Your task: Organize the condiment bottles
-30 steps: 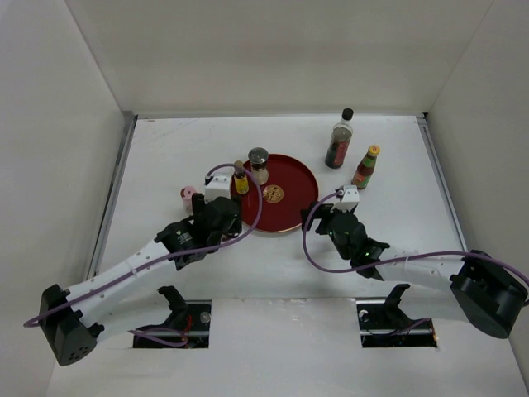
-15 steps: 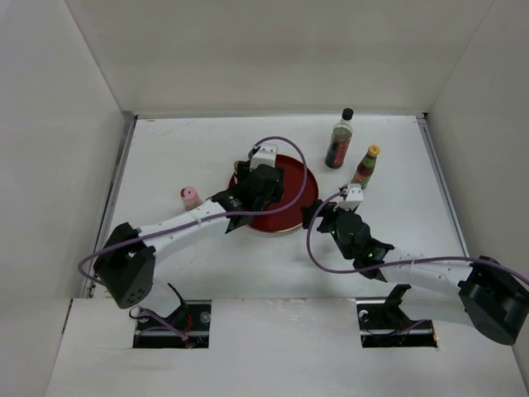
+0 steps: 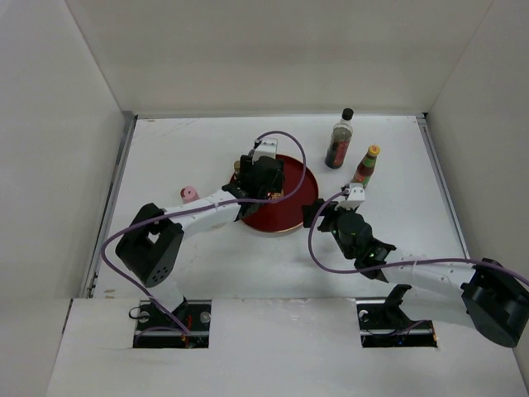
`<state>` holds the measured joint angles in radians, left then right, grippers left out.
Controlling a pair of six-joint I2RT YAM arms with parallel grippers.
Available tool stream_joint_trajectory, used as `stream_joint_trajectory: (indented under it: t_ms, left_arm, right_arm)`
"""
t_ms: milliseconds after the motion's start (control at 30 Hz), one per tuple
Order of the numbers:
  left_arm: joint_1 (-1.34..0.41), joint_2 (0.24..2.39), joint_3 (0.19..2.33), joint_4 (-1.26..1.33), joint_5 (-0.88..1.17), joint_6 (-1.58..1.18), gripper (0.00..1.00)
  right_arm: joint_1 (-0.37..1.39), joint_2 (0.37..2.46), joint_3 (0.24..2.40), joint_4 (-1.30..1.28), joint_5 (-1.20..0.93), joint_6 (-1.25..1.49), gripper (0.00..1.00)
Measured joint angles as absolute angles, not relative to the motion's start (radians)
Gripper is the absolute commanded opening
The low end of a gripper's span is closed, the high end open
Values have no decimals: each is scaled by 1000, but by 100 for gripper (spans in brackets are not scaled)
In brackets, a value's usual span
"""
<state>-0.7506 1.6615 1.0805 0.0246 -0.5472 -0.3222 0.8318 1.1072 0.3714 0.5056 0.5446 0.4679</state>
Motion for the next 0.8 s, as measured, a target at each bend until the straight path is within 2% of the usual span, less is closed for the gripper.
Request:
stream_joint_trajectory:
  t_ms: [167, 300, 467, 633, 800]
  left_arm:
    - [-751, 1666, 1081, 44, -536, -321, 70]
    - [-756, 1646, 1079, 81, -543, -320, 81]
    - [-768, 1482, 1028, 112, -551, -320, 83]
    - [-775, 1208, 908, 121, -598, -324, 82]
    - [-731, 994, 794, 22, -648, -368, 82]
  right_arm:
    - [832, 1106, 371, 506, 545, 468, 100]
    - [831, 1105, 371, 506, 545, 468, 100]
    - [831, 1103, 371, 506, 545, 468, 100]
    - [831, 1100, 371, 506, 545, 468, 100]
    - [831, 1101, 371, 506, 545, 468, 100]
